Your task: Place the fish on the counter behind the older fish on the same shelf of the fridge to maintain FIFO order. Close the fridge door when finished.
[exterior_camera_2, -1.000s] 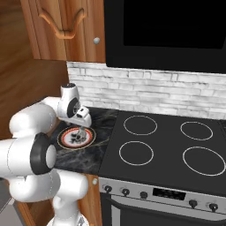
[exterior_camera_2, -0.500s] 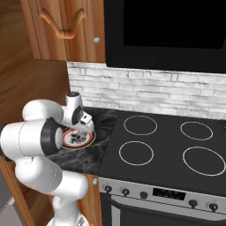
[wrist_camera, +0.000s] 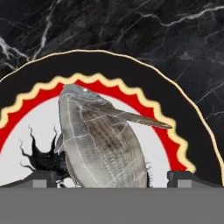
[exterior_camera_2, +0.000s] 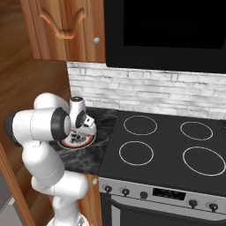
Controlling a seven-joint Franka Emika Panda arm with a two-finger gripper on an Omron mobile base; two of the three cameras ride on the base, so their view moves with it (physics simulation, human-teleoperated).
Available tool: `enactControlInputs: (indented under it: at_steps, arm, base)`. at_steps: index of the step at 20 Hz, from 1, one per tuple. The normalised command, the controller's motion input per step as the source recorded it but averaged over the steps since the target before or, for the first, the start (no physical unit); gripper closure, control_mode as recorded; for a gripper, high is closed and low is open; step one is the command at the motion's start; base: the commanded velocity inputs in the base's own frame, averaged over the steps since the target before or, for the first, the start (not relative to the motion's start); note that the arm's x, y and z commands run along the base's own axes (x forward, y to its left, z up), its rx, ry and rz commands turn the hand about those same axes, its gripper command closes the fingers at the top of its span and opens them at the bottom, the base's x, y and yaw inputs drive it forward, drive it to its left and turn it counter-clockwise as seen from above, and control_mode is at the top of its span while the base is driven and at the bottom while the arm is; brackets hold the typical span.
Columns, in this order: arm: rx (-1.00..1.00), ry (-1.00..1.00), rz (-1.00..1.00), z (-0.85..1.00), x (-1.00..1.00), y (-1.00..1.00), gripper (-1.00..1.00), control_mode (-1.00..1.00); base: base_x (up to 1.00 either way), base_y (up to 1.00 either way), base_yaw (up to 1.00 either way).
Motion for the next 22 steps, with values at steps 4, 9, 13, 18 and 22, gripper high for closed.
enactControlInputs:
  at_steps: [4, 9, 13, 18, 22]
  arm:
    - [0.0, 0.0, 0.0, -0.22, 0.29, 0.0, -1.0, -1.0]
    - [-0.02, 0.03, 0.0, -0.42, 0.09, 0.04, -1.0, -1.0]
    - [-0.04, 0.05, 0.0, -0.34, -0.02, 0.11, 1.0, -1.0]
    - [0.0, -0.13, 0.0, 0.07, -0.21, 0.0, 1.0, -1.0]
    - [0.0, -0.31, 0.0, 0.68, -0.55, 0.0, 1.0, -1.0]
  base:
    - [0.0, 0.0, 0.0]
    - [0.0, 0.0, 0.0]
    - [0.0, 0.0, 0.0]
    - [0.0, 0.0, 0.0]
    - [0.0, 0.0, 0.0]
